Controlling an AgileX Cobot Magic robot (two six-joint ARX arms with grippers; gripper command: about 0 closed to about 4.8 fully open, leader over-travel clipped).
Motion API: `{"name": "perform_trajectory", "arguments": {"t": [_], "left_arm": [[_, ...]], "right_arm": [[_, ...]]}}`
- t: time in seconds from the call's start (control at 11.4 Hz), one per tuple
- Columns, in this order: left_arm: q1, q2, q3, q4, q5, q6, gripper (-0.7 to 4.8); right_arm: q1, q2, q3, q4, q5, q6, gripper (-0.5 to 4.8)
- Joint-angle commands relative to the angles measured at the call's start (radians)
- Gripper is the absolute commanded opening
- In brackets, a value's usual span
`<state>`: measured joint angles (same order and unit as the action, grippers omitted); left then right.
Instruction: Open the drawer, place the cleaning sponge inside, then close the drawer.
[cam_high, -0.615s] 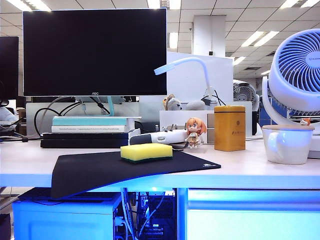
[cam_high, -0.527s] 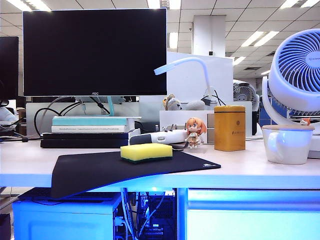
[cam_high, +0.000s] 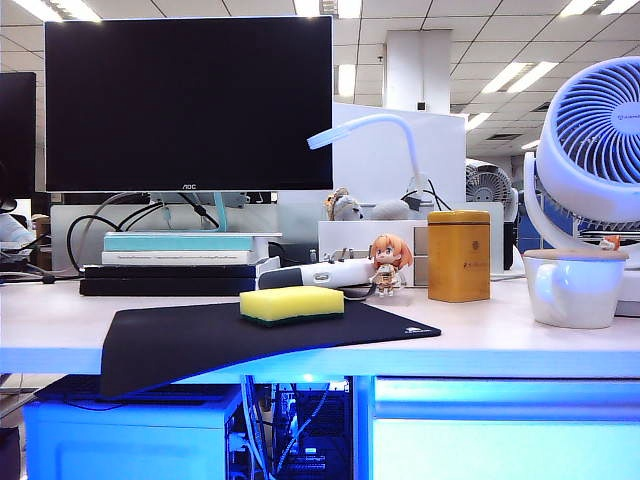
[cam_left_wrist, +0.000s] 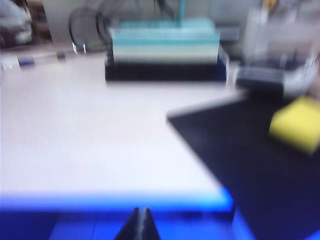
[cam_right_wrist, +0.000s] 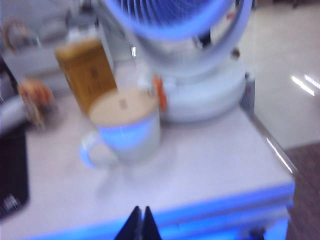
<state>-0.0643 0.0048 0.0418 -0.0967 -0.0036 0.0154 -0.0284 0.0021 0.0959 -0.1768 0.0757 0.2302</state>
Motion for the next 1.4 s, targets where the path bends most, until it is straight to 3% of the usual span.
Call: {"name": "perform_trajectory", "arguments": {"t": [0.09,0.18,0.44,0.7,0.79,0.97,1.05,1.4], "left_arm": [[0.0,0.067,0.218,0.024,-0.111,-0.056,-0.05],[0.0,0.095,0.251,0.024,-0.114,-0.052,-0.05],[0.0,0.556,0.727,0.014,-0.096,0.027,-0.05],[-0.014,0.766,0.993,-0.094,0.122,0.11,-0.05],[-0.063,0.85,1.101,-0.211,0.233,0.119,-0.05],[-0.159,0.876,1.127,-0.293,0.34,0.146,-0.05],[-0.229,0.875,1.128,-0.319,0.34,0.173,-0.05],[-0.35,0.887,1.131,-0.346,0.341,0.187,-0.05]], "right_arm": [[0.002,0.002,0.151,-0.022,0.005,0.014,-0.03],[0.002,0.007,0.18,-0.044,0.005,0.014,-0.03],[0.002,0.188,0.466,-0.119,0.004,0.062,-0.03],[0.002,0.403,0.626,-0.16,-0.056,0.28,-0.03],[0.002,0.515,0.663,-0.18,-0.202,0.394,-0.02],[0.001,0.628,0.662,-0.184,-0.286,0.522,-0.02],[0.001,0.668,0.655,-0.183,-0.3,0.587,-0.02],[0.0,0.739,0.613,-0.159,-0.368,0.706,-0.02]]}}
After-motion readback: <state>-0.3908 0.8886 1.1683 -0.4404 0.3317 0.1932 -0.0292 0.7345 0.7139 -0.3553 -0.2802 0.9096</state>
